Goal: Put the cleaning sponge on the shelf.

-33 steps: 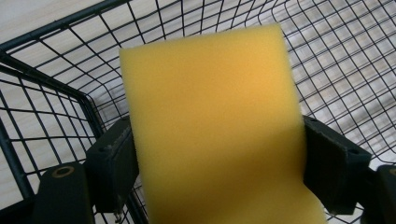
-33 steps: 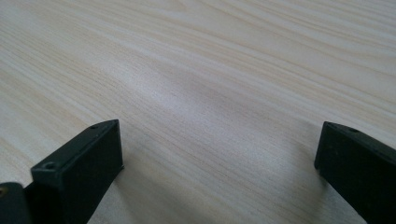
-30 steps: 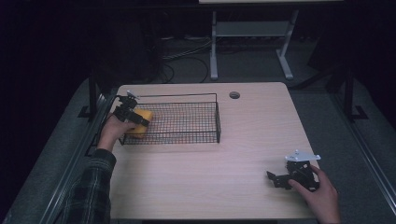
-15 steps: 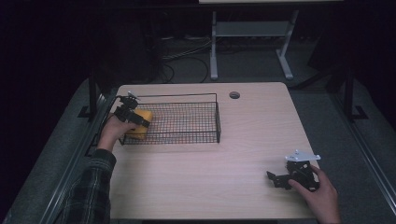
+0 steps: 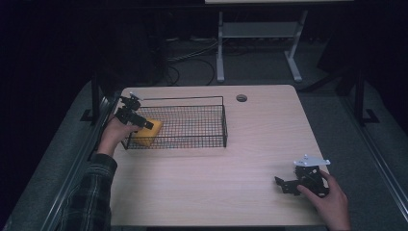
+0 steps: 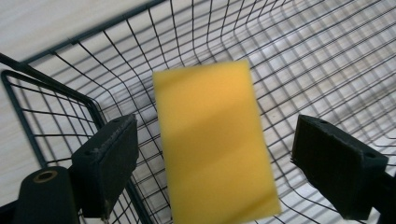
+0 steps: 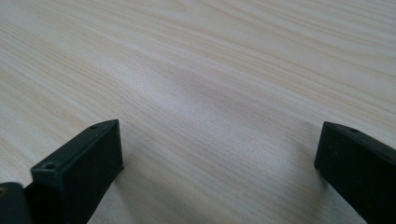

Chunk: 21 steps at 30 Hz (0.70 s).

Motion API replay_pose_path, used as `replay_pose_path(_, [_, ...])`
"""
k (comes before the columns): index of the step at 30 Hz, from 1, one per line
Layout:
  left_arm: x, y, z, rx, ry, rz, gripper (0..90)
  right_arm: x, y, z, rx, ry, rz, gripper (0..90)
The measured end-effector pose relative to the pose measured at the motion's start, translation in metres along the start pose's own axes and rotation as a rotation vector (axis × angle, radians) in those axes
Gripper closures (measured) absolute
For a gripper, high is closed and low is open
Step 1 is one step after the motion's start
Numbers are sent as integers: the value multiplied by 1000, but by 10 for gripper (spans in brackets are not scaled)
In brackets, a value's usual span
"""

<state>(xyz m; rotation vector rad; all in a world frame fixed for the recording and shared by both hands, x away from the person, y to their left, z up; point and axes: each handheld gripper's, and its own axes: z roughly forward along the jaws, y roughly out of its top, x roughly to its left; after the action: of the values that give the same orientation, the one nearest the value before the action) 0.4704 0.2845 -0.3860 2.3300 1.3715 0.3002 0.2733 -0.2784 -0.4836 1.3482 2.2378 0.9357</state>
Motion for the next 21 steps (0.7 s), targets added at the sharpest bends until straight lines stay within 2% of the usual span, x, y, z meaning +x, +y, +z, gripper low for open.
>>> replay_pose_path(10, [-10, -6, -24, -63, -2, 14, 144, 0, 0, 0, 0, 0, 1, 2])
replay_pose_path(21, [-24, -32, -56, -144, -4, 32, 144, 0, 0, 0, 1, 0, -1, 2])
